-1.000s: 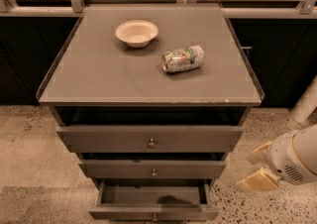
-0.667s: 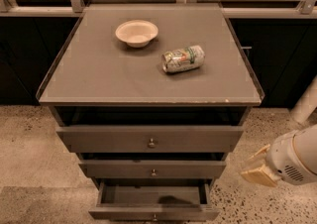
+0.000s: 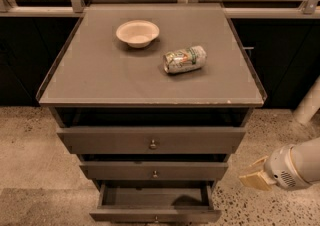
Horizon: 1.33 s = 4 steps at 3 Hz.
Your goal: Close bottom drawer
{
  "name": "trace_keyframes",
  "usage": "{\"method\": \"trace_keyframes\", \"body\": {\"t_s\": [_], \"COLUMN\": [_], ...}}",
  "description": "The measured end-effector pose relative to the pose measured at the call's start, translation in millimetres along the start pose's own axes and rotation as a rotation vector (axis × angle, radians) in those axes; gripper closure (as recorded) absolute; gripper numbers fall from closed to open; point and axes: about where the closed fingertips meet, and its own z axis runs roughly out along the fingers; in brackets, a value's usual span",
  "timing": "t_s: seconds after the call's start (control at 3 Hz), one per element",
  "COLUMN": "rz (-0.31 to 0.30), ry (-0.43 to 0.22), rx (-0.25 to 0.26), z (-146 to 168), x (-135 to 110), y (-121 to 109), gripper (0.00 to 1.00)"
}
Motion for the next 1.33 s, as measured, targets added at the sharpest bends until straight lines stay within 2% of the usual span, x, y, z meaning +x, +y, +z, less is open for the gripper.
{"method": "trace_keyframes", "body": {"t_s": [0.33,1.0,1.33], "rz": [0.099,0.276,0.287], "ry": [-0.040,-0.036,-0.032], "rx": [-0.066,-0.219,-0.236], "z": [50,138,147], "x": [30,81,86], "y": [-22,-38,-36], "gripper": [1.00,1.00,1.00]}}
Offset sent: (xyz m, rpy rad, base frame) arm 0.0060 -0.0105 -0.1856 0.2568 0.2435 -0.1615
